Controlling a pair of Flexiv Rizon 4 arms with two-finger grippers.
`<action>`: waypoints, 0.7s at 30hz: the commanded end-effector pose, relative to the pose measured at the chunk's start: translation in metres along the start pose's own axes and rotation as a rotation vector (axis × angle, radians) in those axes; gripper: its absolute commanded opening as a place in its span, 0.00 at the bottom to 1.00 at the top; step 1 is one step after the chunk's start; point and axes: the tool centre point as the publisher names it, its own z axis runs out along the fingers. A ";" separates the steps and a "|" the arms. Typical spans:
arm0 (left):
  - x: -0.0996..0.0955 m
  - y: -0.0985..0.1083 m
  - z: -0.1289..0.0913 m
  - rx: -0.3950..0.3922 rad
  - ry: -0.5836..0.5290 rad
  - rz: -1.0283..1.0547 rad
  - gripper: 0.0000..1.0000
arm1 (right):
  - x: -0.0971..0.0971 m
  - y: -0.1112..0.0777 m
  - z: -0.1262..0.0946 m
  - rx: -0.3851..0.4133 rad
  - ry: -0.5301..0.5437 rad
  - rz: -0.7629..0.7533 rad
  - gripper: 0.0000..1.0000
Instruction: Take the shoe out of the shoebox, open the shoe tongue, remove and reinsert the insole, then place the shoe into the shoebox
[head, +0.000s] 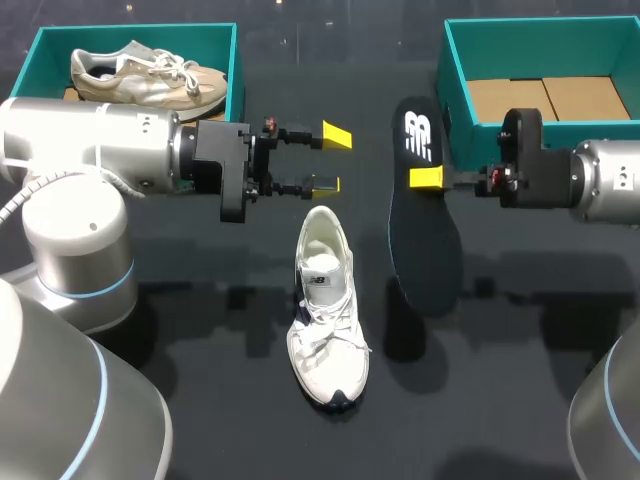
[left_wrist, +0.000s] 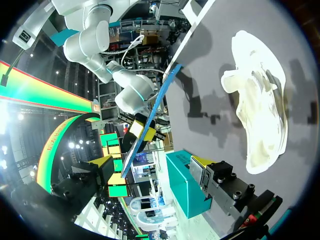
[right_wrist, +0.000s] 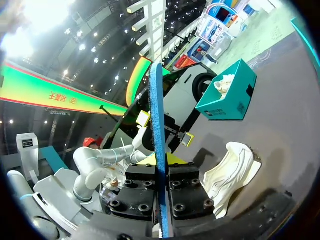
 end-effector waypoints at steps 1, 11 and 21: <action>0.001 0.000 0.001 -0.002 -0.001 0.002 1.00 | -0.019 0.012 0.008 0.000 0.038 0.015 0.00; 0.004 0.002 0.006 0.021 -0.005 0.005 1.00 | -0.023 0.017 0.011 0.011 0.039 0.044 0.00; 0.013 0.011 0.019 0.003 0.027 0.017 1.00 | -0.044 0.043 0.018 0.028 0.012 0.178 0.00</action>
